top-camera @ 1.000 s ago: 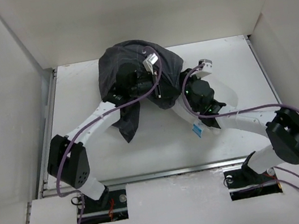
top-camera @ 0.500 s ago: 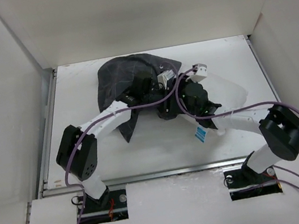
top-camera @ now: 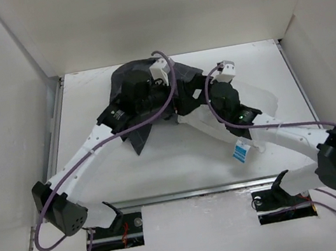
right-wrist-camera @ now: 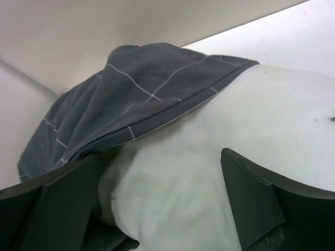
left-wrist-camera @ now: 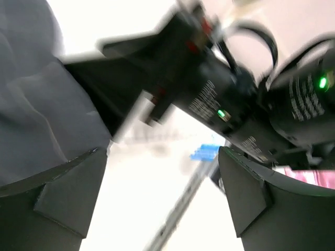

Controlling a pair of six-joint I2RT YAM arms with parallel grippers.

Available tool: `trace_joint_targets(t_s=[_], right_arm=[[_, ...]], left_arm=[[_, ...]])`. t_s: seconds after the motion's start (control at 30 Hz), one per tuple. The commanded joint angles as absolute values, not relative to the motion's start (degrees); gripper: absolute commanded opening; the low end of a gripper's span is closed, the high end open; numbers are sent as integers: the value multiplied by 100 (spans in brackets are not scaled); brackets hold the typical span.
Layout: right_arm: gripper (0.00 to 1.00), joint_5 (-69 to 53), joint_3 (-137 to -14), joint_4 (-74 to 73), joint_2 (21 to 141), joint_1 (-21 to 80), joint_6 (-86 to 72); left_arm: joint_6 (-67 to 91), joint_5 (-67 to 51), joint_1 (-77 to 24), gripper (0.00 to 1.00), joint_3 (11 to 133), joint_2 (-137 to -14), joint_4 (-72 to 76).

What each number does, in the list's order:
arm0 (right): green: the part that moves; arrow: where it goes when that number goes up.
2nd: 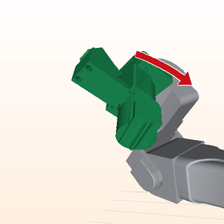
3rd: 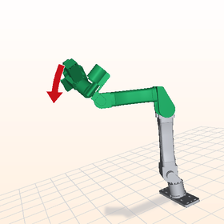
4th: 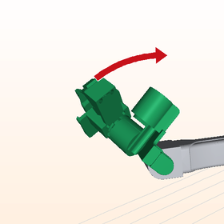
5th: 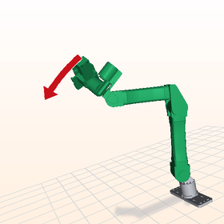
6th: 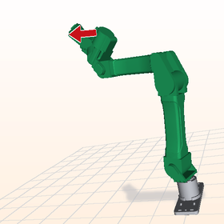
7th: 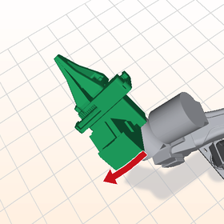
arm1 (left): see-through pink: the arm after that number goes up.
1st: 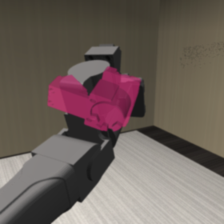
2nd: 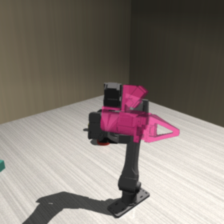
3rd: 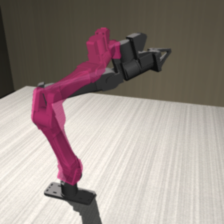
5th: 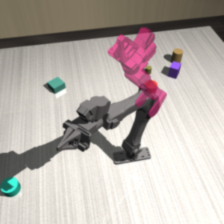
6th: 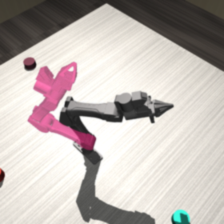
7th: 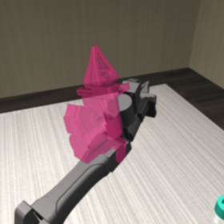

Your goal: Put the pillow into the pillowcase

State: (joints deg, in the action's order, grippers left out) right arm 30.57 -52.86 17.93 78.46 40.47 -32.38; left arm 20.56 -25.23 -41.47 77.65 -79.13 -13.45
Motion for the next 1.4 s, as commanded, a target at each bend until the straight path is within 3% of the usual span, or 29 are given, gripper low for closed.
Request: trace_joint_targets(t_s=[0.0,0.13,0.23,0.43,0.63,0.8,0.9,1.03,1.13,1.17,1.23,1.3,1.33,1.37], right_arm=[[99,3076,-5651,529,7271,4061,-3261],[99,2602,-5239,150,6568,4061,-3033],[99,2514,-5115,-96,6128,4061,-2867],[99,3490,-5405,-869,5915,3842,-2733],[99,1541,-5589,-1256,6555,2428,-2936],[99,1266,-5968,-1581,7144,1996,-2470],[99,888,-6029,-1433,7338,1741,-2259],[99,581,-6029,-1230,7707,1670,-2145],[98,229,-6029,-1107,7857,1670,-2004],[96,159,-6029,-1029,7962,1670,-1943],[87,-95,-5960,-906,8077,1670,-1829],[60,-280,-5959,-749,8261,1670,-1767],[46,-481,-5907,-677,8323,1670,-1688],[14,-544,-5906,-607,8323,1670,-1688]], left_arm=[[1873,-1846,-4131,86,8331,-7612,-1406],[1732,-1556,-4078,100,8586,-7559,-1406],[1547,-1503,-4078,100,8753,-7559,-1406],[1486,-344,-4025,100,9394,-8559,-1757],[1195,219,-4025,92,11203,-10588,-2767],[792,597,-4078,90,12820,-11855,-3559],[651,1080,-4140,90,12955,-12260,-3621],[501,1213,-4192,77,13008,-12577,-3674],[501,1976,-4315,54,13008,-12796,-3735],[501,2091,-4315,36,13060,-12797,-3735],[501,2040,-4368,21,13061,-12850,-3735],[501,1986,-4368,6,13061,-12797,-3534],[449,1925,-4368,1,13061,-12797,-3455],[448,1925,-4368,0,13061,-12745,-3367]])
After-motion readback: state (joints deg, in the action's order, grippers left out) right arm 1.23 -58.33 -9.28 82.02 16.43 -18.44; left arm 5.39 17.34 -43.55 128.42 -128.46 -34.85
